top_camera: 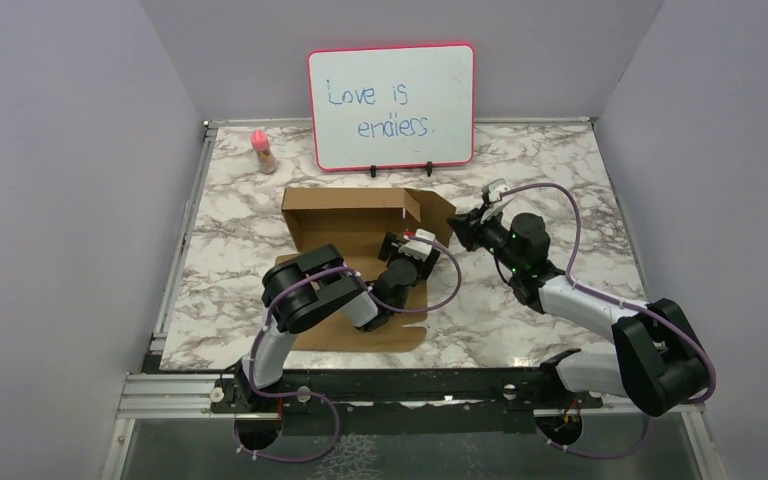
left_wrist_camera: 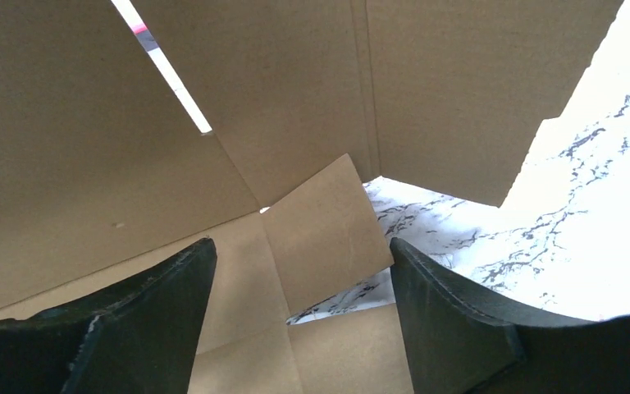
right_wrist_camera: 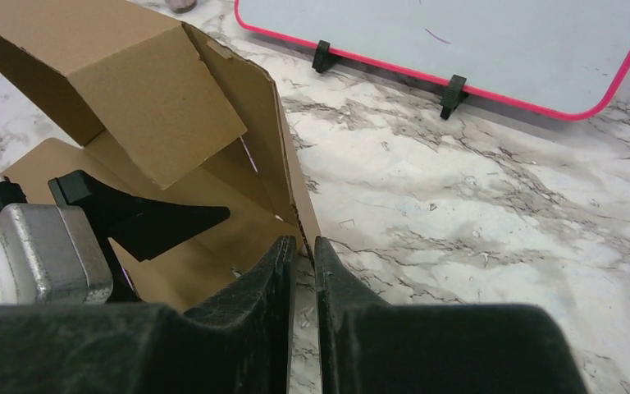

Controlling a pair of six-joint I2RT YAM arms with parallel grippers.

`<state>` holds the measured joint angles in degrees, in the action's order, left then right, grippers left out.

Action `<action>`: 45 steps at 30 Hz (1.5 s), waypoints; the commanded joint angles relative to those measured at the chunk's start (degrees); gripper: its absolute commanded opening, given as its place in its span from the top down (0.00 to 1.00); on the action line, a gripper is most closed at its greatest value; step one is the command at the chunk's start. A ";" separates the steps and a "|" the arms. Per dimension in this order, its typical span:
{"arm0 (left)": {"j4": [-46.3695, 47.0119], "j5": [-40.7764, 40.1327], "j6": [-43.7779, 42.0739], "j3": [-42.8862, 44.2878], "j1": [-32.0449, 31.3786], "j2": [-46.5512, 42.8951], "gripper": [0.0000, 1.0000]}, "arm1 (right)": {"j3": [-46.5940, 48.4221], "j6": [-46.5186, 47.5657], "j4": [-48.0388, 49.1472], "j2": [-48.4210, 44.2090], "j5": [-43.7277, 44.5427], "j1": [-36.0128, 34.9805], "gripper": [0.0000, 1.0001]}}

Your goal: Fold the paper box

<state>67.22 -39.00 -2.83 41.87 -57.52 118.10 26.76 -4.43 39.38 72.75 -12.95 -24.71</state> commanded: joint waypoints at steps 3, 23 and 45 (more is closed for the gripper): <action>4.01 -2.26 1.13 -1.33 -0.32 -1.97 0.31 | -0.24 0.82 2.33 0.55 1.26 -0.42 0.81; 4.96 -0.03 12.63 -9.19 2.69 -8.60 0.44 | 0.23 0.87 1.71 0.60 0.14 -0.43 0.82; 4.44 11.68 21.01 -13.59 7.97 -9.19 0.45 | 9.89 5.75 -10.37 -5.64 8.93 1.01 0.61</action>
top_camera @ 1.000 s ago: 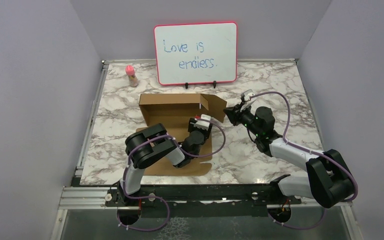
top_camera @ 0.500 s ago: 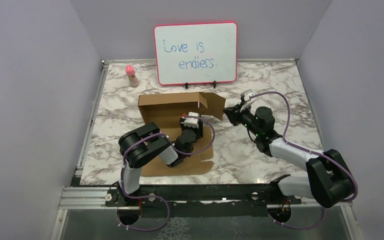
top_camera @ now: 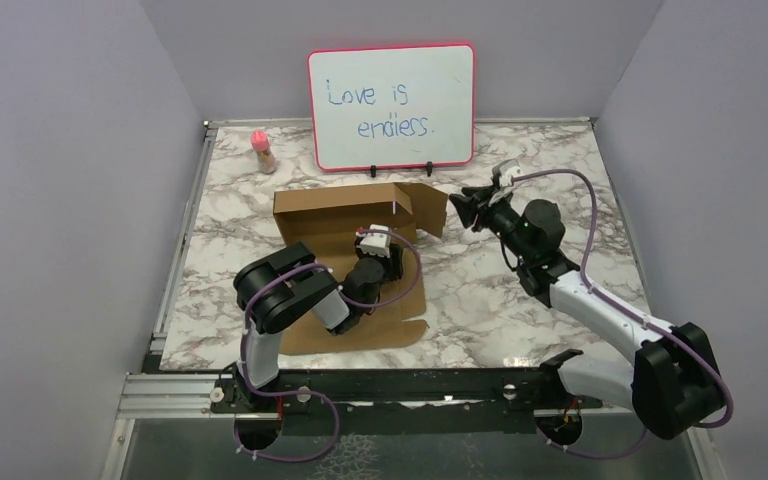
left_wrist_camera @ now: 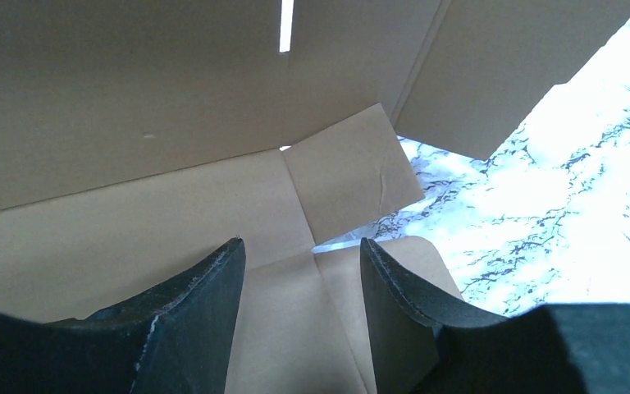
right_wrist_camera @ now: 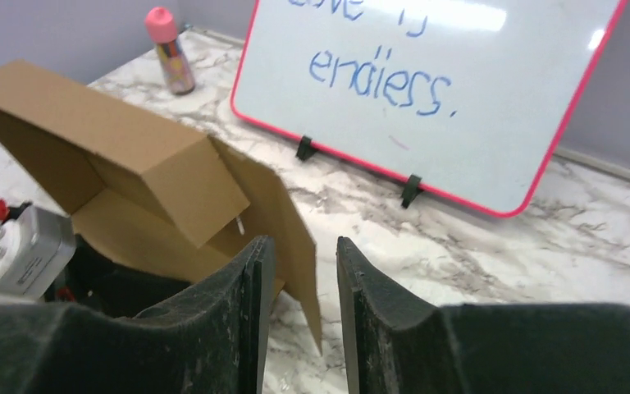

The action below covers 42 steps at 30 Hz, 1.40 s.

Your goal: Fold the paper box

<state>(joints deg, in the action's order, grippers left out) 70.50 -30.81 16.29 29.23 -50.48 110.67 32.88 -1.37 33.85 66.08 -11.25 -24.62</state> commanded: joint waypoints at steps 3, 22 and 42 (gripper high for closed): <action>1.30 4.83 0.72 -1.35 0.97 -2.29 0.36 | 7.21 2.35 -7.94 4.82 10.57 2.97 0.58; -0.57 9.36 -12.23 4.46 0.95 0.39 0.08 | 19.87 7.02 -10.39 28.86 0.89 6.56 0.45; -6.36 2.93 -12.30 8.96 1.05 5.48 0.17 | 22.63 5.23 -14.09 36.41 -15.52 6.60 0.44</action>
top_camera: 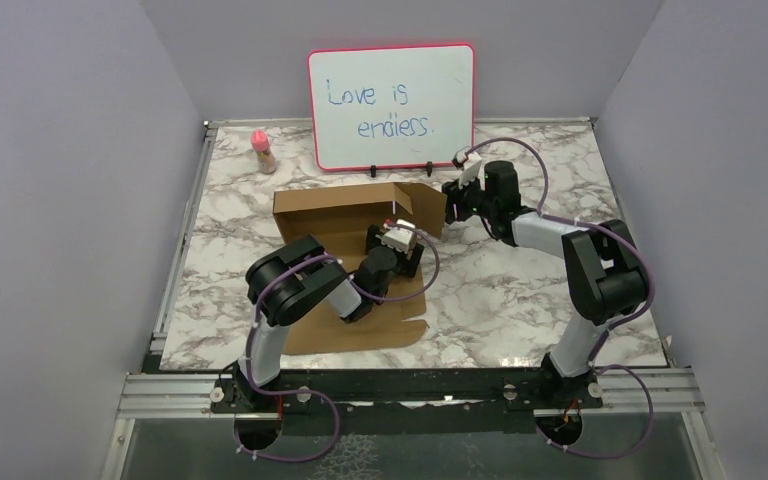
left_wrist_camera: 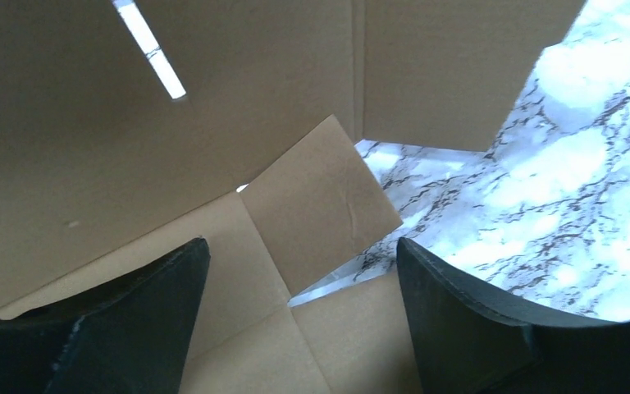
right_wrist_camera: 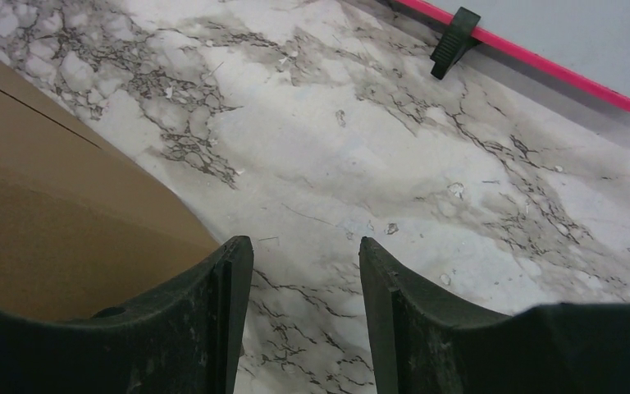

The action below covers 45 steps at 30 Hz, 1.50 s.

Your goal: Fold the paper box

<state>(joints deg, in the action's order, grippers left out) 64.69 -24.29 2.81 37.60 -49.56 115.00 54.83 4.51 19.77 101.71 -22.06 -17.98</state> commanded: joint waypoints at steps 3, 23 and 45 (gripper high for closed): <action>-0.46 -4.96 2.42 0.38 0.16 1.25 0.27 | 0.56 -1.60 0.19 1.14 -6.45 -0.05 0.44; 10.25 3.48 17.02 -7.77 4.04 0.10 0.43 | -2.54 -1.83 4.43 0.21 -17.62 -0.05 0.44; 20.27 11.13 21.55 -14.10 4.73 0.57 0.47 | 2.64 1.38 2.92 2.58 -32.84 -3.83 0.43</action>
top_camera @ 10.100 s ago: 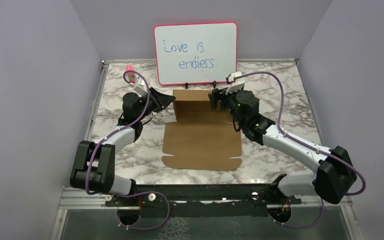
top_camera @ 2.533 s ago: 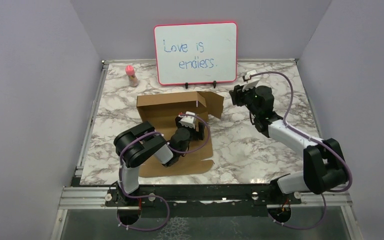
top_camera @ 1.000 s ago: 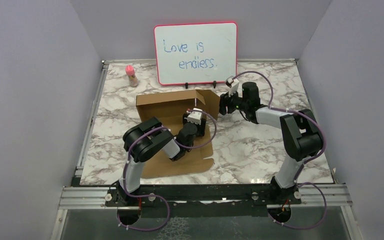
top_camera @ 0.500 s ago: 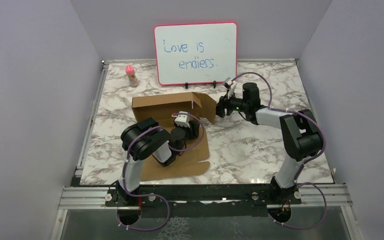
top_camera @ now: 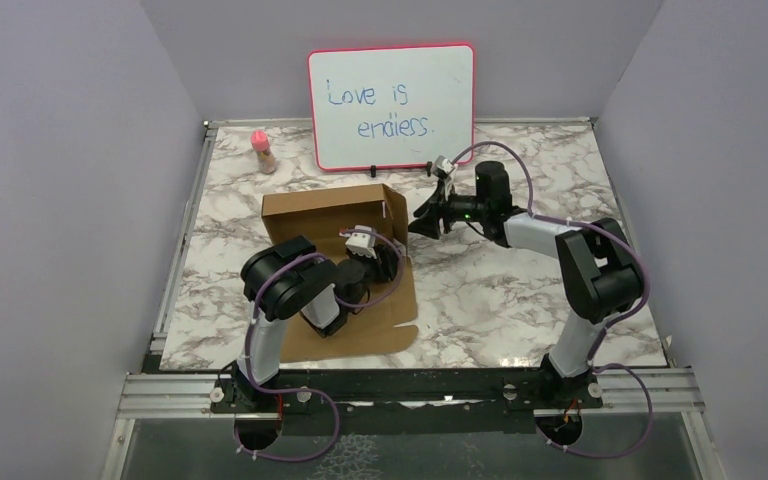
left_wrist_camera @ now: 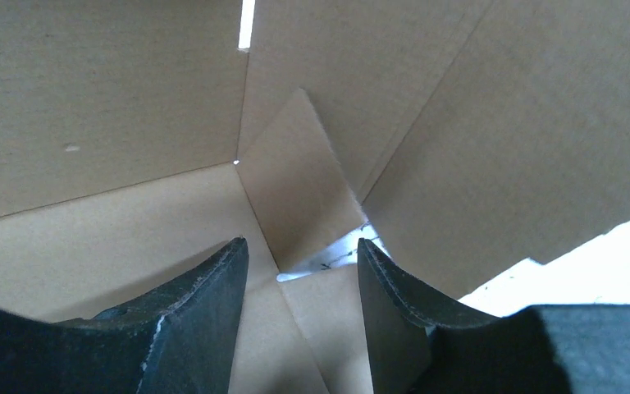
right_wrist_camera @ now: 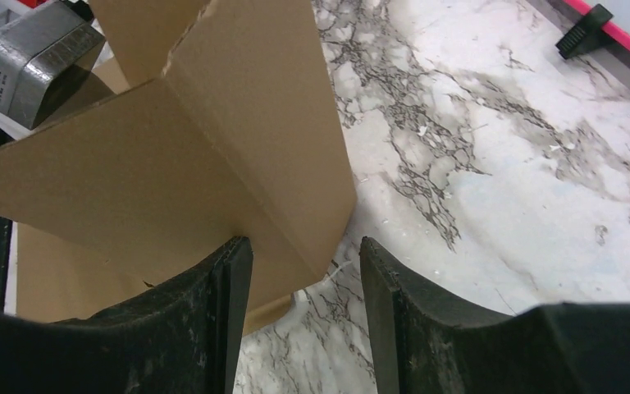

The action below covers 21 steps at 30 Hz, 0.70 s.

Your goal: Fold the paper box

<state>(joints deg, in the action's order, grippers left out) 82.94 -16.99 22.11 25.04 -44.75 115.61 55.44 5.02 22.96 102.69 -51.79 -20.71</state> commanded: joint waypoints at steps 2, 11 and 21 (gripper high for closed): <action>3.38 4.30 2.62 -2.16 -0.07 0.00 0.47 | 2.14 0.72 0.05 1.91 -3.13 -1.40 0.44; 4.70 5.33 2.59 -4.06 0.02 -1.30 0.47 | 0.13 -0.36 3.31 3.67 -2.48 -2.56 0.44; 1.63 4.52 3.21 -7.71 0.02 -8.46 0.36 | -0.43 -0.01 3.69 3.65 -2.11 -2.70 0.44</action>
<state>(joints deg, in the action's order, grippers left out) 84.31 -13.30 24.23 18.61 -44.73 110.93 55.57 4.97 24.43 105.82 -52.84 -22.94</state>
